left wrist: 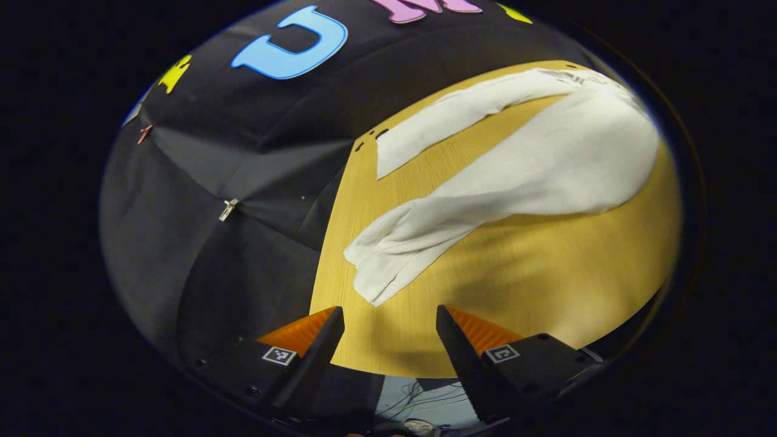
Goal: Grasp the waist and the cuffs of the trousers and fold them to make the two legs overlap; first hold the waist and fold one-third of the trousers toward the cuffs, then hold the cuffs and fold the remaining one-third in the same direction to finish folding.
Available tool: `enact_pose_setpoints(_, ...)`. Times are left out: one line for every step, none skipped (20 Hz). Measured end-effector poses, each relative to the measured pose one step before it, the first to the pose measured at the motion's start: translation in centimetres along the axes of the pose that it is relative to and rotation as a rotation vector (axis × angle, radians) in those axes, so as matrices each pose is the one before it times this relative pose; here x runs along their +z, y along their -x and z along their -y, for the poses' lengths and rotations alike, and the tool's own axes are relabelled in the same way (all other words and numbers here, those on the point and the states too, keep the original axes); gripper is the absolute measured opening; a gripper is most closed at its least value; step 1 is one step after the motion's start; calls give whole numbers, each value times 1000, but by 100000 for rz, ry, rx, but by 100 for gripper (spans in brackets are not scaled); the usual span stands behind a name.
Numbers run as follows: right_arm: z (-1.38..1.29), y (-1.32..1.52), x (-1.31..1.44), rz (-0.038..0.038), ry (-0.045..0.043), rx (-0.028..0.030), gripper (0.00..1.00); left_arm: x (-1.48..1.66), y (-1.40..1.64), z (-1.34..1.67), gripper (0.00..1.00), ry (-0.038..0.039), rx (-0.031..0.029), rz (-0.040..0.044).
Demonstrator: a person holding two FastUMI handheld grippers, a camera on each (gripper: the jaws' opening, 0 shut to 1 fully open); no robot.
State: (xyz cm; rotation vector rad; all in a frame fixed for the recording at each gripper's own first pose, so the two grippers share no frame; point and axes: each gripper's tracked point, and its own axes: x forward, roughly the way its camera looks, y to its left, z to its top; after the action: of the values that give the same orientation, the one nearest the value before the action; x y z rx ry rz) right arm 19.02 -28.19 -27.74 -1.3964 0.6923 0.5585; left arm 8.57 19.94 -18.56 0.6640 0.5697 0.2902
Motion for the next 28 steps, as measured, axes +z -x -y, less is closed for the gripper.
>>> enact_pose_setpoints(-36, -64, -82, -99, 261, -179, 7, -263, -739, -287, 97, -2157, -759, -993)
enact_pose_setpoints(22, -13, -15, -186, -127, 70, 7, 209, -724, -603, 96, -3676, 575, 204)
enact_pose_setpoints(-5, 48, 47, -116, -148, 99, 7, 216, -415, -356, 96, -3508, 382, 514)
enact_pose_setpoints(-12, -15, -26, 3, 45, 103, 7, 173, -662, -293, 96, -3148, -473, 48)
enact_pose_setpoints(-2, 13, 12, 86, -36, 79, 7, 139, -723, 10, 96, -2423, -1426, -166)
enact_pose_setpoints(5, 48, 22, 139, -157, 48, 7, -224, -529, 365, 96, -1416, -2510, -1167)
enact_pose_setpoints(28, -96, -33, 117, 6, -14, 7, 273, -519, -232, 96, -2548, -263, 210)
enact_pose_setpoints(-4, 57, 74, 16, 142, -122, 7, 86, -682, -574, 95, -4089, 1048, 316)
enact_pose_setpoints(-32, -27, -86, 91, 225, -96, 7, 179, -679, -425, 93, -4057, 902, 152)
enact_pose_setpoints(73, 19, 38, 226, 87, -15, 7, 101, -710, -129, 93, -3732, -500, -199)
enact_pose_setpoints(-24, -53, -17, 265, -39, 87, 7, 378, -481, -208, 92, -4028, -1000, 45)
enact_pose_setpoints(-30, 112, 76, 176, -175, 97, 7, 389, -497, -159, 86, -4013, -1901, -197)
enact_pose_setpoints(-23, -13, -54, -2, -8, 32, 7, 17, -470, -150, 83, -3654, -1698, 56)
enact_pose_setpoints(30, -67, -60, 51, 202, -93, 7, 213, -226, -111, 78, -3192, -1838, -7)
enact_pose_setpoints(31, 12, 58, 142, 322, -210, 7, 6, -247, 351, 78, -2728, -2935, -760)
enact_pose_setpoints(-6, 11, -18, 231, 463, -328, 7, 96, 66, 320, 70, -3209, -1581, -580)
enact_pose_setpoints(20, -21, 14, 193, 564, -470, 7, 93, -113, 131, 61, -3127, -1263, -521)
enact_pose_setpoints(3, 35, -48, 229, 626, -432, 7, 76, 22, 347, 52, -2058, -1075, -635)
enact_pose_setpoints(-1, -50, 46, 116, 424, -336, 7, 63, -74, 54, 47, -1120, -350, -354)
enact_pose_setpoints(62, 32, -7, 215, 238, -217, 7, -31, -77, 219, 37, -83, -773, -716)
enact_pose_setpoints(-23, -26, 13, 114, 56, -112, 7, -118, -8, 209, 34, 921, -541, -766)
enact_pose_setpoints(15, -12, -55, 158, -138, 58, 7, 32, -65, 244, 24, 1049, -172, -773)
enact_pose_setpoints(-21, 71, 22, 59, -558, 291, 7, 15, 151, 118, 20, 484, 157, -603)
enact_pose_setpoints(32, 5, 49, 4, -1022, 476, 7, 80, -62, 5, 15, -155, 945, -676)
enact_pose_setpoints(-3, -34, -42, 171, -1256, 424, 7, -9, 50, -17, 14, -104, 626, -555)
enact_pose_setpoints(74, -59, -59, 53, -1004, 156, 7, 38, -112, 83, 11, -56, 472, -371)
enact_pose_setpoints(20, 7, -110, -250, -846, 124, 7, -43, -10, -56, 6, 345, -56, -381)
enact_pose_setpoints(147, 129, -31, -214, -863, -423, 7, 43, 56, 29, 8, 2051, -637, 31)
